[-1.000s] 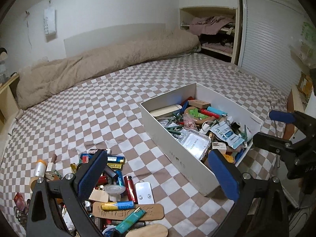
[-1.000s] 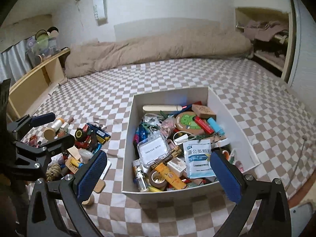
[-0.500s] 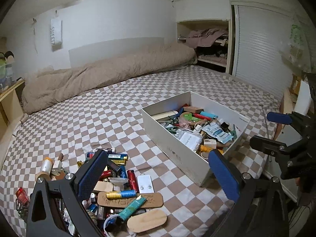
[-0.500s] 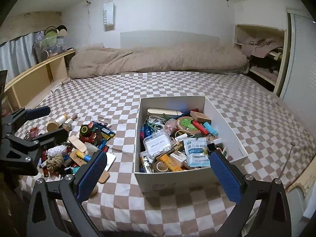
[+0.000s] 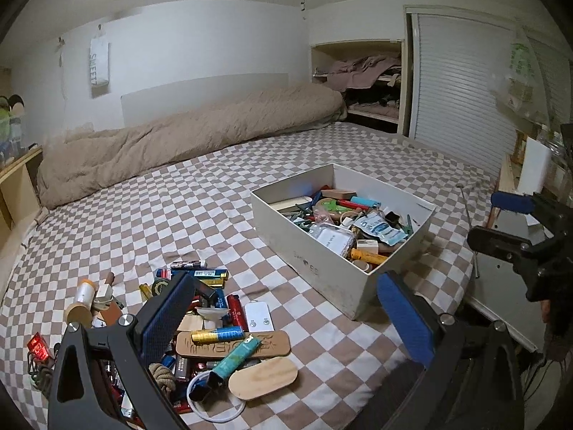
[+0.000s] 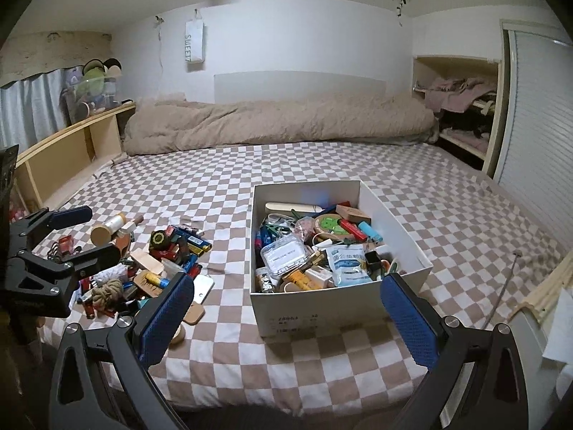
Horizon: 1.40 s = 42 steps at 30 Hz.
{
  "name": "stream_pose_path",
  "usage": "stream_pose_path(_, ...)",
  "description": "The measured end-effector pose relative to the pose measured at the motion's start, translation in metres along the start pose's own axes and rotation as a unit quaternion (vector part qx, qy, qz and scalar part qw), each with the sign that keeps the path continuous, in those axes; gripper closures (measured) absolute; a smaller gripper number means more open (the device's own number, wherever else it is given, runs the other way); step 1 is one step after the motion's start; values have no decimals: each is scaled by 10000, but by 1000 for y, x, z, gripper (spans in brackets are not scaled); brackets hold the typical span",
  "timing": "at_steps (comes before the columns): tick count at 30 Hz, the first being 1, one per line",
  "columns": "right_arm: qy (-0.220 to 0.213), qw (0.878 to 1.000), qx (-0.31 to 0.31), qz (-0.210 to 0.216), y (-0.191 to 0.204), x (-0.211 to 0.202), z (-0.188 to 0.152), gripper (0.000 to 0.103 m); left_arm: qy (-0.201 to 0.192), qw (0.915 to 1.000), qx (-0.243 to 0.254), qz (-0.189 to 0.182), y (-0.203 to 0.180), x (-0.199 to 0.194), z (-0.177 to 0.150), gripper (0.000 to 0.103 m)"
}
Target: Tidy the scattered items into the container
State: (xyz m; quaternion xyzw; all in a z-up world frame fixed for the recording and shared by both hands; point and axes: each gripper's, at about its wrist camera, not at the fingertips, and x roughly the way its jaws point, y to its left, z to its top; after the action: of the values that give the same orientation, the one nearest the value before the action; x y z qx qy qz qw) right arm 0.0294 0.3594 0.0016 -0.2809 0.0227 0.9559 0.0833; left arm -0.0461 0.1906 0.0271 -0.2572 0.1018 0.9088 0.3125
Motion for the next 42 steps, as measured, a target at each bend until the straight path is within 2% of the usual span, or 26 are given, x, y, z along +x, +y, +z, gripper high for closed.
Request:
stream_pose_path(14, -33, 9998, -71, -180, 4, -22, -19, 0, -224, 9997, 81, -27, -5, -36, -16, 0)
stream_pose_path(42, -160, 9998, -44, -135, 6, -49, -30, 0, -226, 9997, 95, -44, -15, -59, -28, 0)
